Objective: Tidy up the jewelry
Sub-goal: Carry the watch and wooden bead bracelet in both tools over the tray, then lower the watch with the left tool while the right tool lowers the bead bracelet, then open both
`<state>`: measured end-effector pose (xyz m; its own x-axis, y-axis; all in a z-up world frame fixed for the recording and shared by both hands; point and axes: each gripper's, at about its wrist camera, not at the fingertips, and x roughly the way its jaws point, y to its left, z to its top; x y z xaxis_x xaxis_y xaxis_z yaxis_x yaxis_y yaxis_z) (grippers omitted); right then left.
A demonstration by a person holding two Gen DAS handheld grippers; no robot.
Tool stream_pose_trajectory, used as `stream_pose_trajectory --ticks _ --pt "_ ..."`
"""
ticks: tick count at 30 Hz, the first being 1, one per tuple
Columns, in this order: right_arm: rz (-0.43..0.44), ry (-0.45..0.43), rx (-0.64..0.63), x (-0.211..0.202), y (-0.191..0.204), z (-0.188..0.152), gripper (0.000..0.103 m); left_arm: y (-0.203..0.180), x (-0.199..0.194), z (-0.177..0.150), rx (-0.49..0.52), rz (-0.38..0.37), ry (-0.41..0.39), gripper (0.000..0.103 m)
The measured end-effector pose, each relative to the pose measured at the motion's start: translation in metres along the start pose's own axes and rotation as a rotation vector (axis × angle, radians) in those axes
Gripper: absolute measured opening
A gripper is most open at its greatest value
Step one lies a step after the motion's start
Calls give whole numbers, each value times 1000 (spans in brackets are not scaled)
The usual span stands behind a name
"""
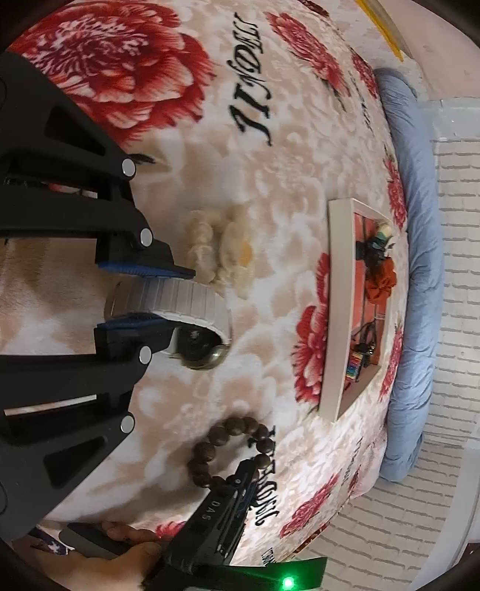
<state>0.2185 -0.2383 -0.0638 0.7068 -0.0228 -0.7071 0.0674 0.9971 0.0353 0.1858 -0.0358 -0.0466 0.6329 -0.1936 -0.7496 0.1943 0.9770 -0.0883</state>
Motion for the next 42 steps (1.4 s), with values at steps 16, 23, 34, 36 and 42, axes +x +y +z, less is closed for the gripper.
stream_pose_trajectory --ticks 16,23,34,36,42 --pt "26 -65 -30 -3 8 48 20 -11 2 88 50 30 -105 17" --pt "26 -142 -37 -3 10 93 20 8 27 139 -1 83 -134 17" --pt "28 -244 2 27 9 166 20 45 68 208 -90 144 -173 17" --pt "24 -241 -3 41 13 174 20 45 75 217 -81 157 -180 17" --pt "36 -242 11 74 17 190 20 46 103 234 -53 167 -190 17"
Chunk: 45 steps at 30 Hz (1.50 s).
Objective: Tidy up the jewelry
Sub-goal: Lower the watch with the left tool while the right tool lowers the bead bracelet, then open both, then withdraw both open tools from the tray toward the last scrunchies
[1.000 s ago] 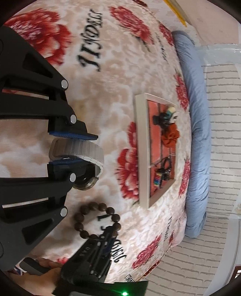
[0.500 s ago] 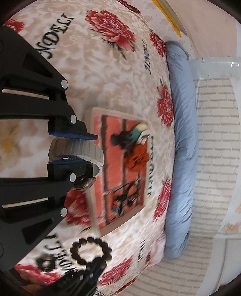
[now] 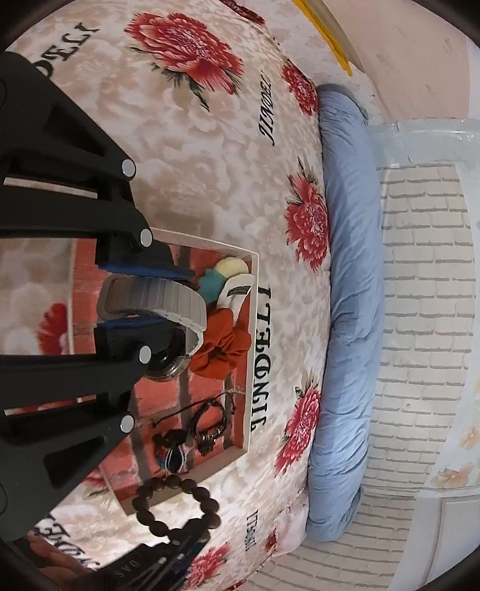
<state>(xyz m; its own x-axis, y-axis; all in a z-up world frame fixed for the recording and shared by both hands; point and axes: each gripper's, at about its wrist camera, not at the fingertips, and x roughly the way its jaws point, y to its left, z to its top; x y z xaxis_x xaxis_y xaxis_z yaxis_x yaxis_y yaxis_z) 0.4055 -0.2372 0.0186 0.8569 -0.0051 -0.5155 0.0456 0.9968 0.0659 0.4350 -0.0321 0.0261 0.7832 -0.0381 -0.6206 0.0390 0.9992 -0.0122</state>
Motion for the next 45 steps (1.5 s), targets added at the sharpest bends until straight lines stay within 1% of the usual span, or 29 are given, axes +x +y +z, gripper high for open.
stream_pose_trajectory --ticks 3,5,7,10,14,20,26,31,32,33,34,35,36,37,38,39,40,42,44,45 --pt "14 6 16 12 -3 -7 20 1 17 -5 10 2 19 17" --pt "17 29 8 22 -2 -12 20 3 27 -8 10 -5 35 17" --pt "7 44 -4 29 -2 -16 20 6 36 -11 5 0 45 17" --pt "-14 65 -1 35 -7 -20 20 4 46 -17 24 19 54 17" --pt "-41 84 2 43 -13 -24 20 5 60 -23 25 13 84 17" --pt "-40 142 3 61 -15 -35 20 12 70 -26 3 12 101 17" --pt "-49 204 -12 78 -11 -44 20 14 77 -30 4 23 115 19" --pt "-46 232 -16 86 -10 -48 20 24 88 -34 -23 16 151 21" --pt "-44 231 -14 86 -10 -48 21 26 87 -34 -29 13 152 25" --pt "-45 227 -14 84 -10 -48 21 27 86 -33 -36 11 150 32" --pt "-52 225 -14 83 -11 -48 22 28 85 -33 -42 -2 146 33" --pt "-54 225 -15 83 -11 -47 26 29 84 -33 -46 -10 149 36" --pt "-55 227 -16 82 -11 -47 37 28 82 -34 -46 -15 149 39" --pt "-56 223 -14 81 -11 -47 43 27 80 -34 -43 -17 149 40" --pt "-56 212 -12 78 -12 -45 51 26 78 -33 -40 -16 146 43" --pt "-63 193 -15 73 -12 -43 54 25 75 -32 -38 -10 141 55" --pt "-68 177 -16 68 -12 -41 56 24 69 -31 -37 -2 125 61" --pt "-74 140 -8 57 -14 -35 64 25 61 -29 -51 -37 109 79" --pt "-73 114 2 47 -16 -32 64 25 49 -26 -63 -47 86 85" --pt "-74 108 4 43 -16 -30 67 25 44 -24 -59 -47 74 88"
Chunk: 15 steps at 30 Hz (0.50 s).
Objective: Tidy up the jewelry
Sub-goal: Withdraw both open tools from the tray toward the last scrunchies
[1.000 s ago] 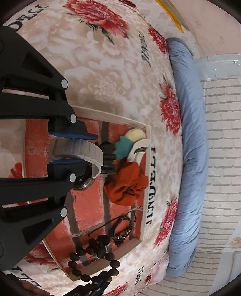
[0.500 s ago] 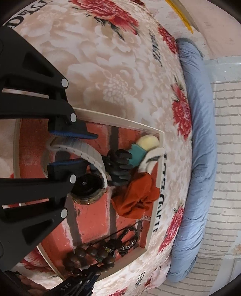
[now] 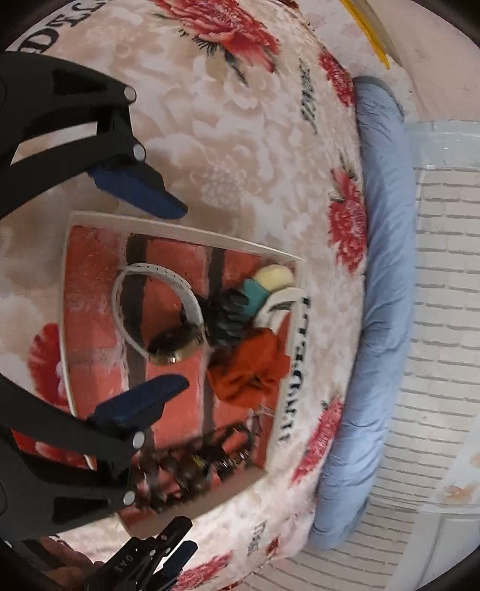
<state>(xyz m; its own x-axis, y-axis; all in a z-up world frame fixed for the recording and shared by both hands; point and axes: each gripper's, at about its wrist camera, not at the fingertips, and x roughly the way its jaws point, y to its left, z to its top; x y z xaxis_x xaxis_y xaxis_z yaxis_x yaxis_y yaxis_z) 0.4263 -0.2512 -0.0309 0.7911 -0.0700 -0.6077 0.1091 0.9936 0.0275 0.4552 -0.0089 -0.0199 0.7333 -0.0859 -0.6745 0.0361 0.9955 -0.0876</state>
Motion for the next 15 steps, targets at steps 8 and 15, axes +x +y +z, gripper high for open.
stream_pose_trajectory --ticks 8,15 --pt "-29 -40 13 -50 -10 0 85 -15 -58 0 49 34 -77 98" --pt "-29 -41 40 -102 -29 -8 86 -18 -102 -21 83 83 -76 98"
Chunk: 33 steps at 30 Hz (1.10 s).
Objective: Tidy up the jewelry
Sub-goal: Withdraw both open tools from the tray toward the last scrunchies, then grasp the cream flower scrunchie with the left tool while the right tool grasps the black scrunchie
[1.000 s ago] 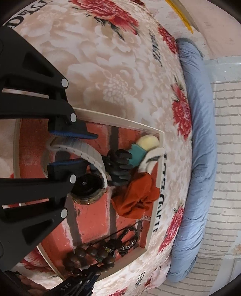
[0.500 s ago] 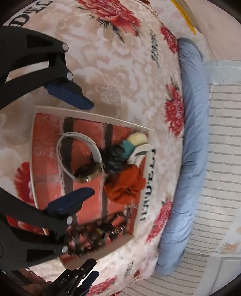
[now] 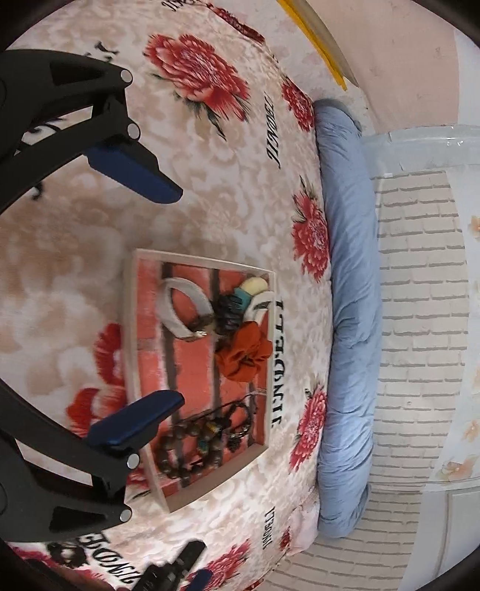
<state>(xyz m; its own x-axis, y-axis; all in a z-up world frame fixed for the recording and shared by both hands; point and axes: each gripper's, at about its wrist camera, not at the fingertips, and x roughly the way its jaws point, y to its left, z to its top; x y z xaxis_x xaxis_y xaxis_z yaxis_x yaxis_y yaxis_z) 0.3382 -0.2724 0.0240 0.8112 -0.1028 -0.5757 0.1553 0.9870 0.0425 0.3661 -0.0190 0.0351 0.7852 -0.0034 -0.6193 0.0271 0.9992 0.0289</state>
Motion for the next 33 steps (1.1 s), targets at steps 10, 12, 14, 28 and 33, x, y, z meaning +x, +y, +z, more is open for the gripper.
stream_pose_trajectory --ticks 10,12,14,28,33 --pt "-59 20 -17 -56 -41 -55 86 12 -60 -48 18 18 -11 98" --pt "-70 42 -11 -56 -49 -70 86 13 -64 -63 25 24 -2 98" --pt "-73 75 -8 -56 -55 -86 86 15 -64 -78 29 21 21 98" --pt "-141 85 21 -76 -73 -131 93 15 -68 -150 44 -13 161 98" --pt "-156 124 29 -67 -80 -136 93 31 -62 -152 -18 -33 195 98"
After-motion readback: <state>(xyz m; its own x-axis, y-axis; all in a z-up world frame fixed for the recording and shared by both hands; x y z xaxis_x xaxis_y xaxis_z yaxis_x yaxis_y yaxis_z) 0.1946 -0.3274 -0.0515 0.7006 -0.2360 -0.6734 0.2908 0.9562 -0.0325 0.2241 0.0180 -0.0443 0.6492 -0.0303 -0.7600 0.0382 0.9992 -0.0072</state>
